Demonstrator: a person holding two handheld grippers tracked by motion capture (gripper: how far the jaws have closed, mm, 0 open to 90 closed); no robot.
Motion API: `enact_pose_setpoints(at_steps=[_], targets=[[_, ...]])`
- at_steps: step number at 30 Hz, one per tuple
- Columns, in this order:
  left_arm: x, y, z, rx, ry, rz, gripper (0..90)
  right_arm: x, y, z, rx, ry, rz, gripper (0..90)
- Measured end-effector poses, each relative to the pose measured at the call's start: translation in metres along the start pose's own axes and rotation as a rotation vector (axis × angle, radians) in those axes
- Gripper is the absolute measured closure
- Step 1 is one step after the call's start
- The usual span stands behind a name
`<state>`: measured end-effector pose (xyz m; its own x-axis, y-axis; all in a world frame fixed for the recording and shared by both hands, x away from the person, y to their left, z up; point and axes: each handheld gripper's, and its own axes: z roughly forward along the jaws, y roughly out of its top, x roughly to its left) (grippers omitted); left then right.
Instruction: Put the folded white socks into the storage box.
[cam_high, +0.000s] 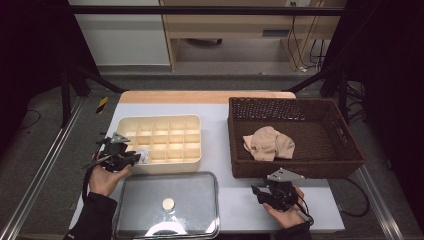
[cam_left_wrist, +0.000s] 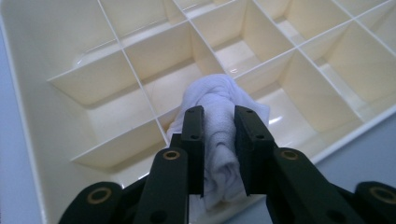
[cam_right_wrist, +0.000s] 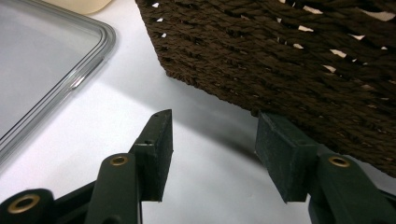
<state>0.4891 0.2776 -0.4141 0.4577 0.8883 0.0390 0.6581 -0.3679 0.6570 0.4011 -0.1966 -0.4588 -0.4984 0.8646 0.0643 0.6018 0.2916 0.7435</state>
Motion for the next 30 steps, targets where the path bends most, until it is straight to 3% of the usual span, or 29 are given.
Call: enact_pose_setpoints(at_steps=[8,14,23,30], targets=[[0.003,-0.004,0.017,-0.025,0.016,-0.011,77.3,0.0,0.0,0.001,0.003,0.001,-0.002,47.2],[0.0,-0.005,0.018,-0.046,0.039,0.017,78.2,0.001,0.001,0.002,0.002,0.003,-0.003,47.1],[0.004,-0.001,0.021,-0.04,0.024,0.028,78.1,0.002,0.002,0.003,0.008,0.004,-0.007,46.6],[0.006,-0.001,0.015,-0.076,-0.006,-0.013,65.1,0.002,0.001,0.002,0.001,0.008,0.002,46.4]])
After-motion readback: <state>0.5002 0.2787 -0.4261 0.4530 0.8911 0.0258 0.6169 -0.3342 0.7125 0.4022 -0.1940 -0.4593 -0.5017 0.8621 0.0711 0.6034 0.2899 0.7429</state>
